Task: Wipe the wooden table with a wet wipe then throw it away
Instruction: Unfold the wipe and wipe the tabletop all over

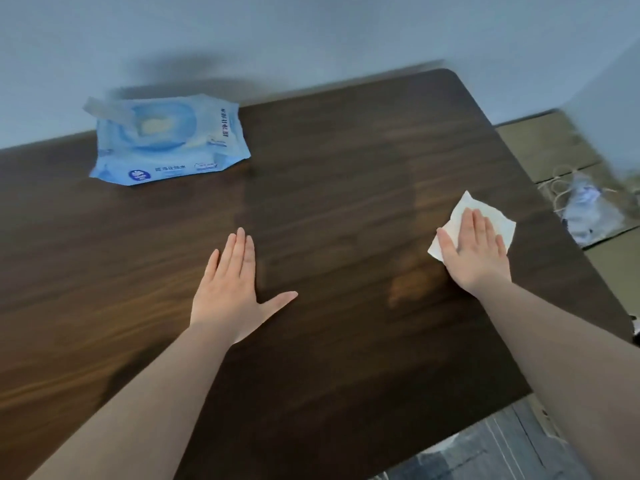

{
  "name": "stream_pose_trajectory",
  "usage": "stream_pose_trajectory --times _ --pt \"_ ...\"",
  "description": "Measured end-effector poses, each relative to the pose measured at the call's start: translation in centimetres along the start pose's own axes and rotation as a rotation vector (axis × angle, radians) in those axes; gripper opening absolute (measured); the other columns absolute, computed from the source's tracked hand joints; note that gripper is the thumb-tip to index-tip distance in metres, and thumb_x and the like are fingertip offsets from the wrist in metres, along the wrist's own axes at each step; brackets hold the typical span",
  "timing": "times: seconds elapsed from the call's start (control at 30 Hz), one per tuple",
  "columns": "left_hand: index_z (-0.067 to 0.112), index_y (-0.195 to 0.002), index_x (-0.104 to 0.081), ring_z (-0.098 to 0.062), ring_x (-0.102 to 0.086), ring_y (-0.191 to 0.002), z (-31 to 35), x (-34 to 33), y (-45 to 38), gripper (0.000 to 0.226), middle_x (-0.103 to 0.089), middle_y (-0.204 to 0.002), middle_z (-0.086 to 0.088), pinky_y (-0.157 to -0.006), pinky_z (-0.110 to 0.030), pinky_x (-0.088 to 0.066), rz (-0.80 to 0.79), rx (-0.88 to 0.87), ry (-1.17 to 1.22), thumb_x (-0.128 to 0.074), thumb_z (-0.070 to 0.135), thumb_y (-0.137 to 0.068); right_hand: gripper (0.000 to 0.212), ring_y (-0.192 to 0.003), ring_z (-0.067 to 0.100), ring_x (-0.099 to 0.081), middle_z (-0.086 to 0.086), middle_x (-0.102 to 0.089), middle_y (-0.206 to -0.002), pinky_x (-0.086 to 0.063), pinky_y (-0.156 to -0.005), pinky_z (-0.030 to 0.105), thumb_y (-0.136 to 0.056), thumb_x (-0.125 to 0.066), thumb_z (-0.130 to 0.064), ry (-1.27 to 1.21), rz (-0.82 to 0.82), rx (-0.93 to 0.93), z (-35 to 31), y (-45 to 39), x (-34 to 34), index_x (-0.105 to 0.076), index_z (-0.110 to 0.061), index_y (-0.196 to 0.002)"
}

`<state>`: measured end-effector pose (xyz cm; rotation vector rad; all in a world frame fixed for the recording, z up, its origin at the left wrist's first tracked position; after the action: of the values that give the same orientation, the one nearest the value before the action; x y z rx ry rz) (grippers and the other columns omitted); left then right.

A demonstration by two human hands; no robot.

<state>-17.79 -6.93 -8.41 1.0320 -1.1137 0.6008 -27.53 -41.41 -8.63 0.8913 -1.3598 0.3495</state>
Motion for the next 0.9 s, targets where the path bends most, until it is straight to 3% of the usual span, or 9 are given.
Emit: stream_pose_trajectory --times 0.17,0.4,0.63,0.9 --pt "0.013 -0.146 0.018 -0.015 0.022 -0.142 0.1 0.4 0.1 0.115 0.023 -0.156 -0.002 -0.115 -0.034 0.010 -0.011 0.010 0.000 -0.013 0.089 -0.066 0.073 -0.147 0.020 0.007 0.005 0.007 -0.161 0.002 -0.120 0.041 -0.095 -0.009 -0.056 -0.011 0.000 -0.049 -1.5 0.1 -0.2 0.008 -0.012 -0.150" --pt "0.015 -0.147 0.016 -0.014 0.018 -0.143 -3.3 0.5 2.1 0.114 0.022 -0.156 0.000 -0.113 -0.031 0.009 -0.027 -0.001 0.088 -0.022 0.087 -0.068 0.070 -0.146 0.019 0.015 0.004 0.015 -0.160 0.009 -0.118 0.039 -0.094 -0.004 -0.056 0.059 -0.039 0.241 -13.4 6.1 -2.6 0.015 -0.015 -0.148" --pt "0.009 -0.147 0.011 -0.017 0.013 -0.145 -17.6 -2.2 13.2 0.115 0.017 -0.157 -0.005 -0.117 -0.034 0.003 0.017 0.323 0.106 -0.008 0.089 -0.066 0.069 -0.147 0.018 0.013 0.002 0.011 -0.160 0.012 -0.118 0.038 -0.095 -0.006 -0.055 0.074 -0.038 0.687 -30.8 16.1 -7.7 0.015 -0.015 -0.147" --pt "0.005 -0.147 0.010 -0.020 0.010 -0.146 -31.6 -6.0 27.7 0.125 0.013 -0.158 -0.010 -0.119 -0.037 -0.005 -0.024 0.737 0.210 -0.013 0.092 -0.061 0.070 -0.147 0.019 0.009 0.001 0.003 -0.161 0.008 -0.119 0.040 -0.097 -0.017 -0.054 0.124 -0.151 1.195 -47.6 31.4 -14.6 0.002 -0.014 -0.151"
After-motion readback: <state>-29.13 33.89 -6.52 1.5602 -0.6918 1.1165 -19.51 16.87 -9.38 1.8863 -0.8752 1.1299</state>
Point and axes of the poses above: each hand's wrist, its own y-axis away from the middle knuckle, its own x-axis out of the back of the hand, z = x × y, the point moved 1 cm from there along -y, towards the middle knuckle
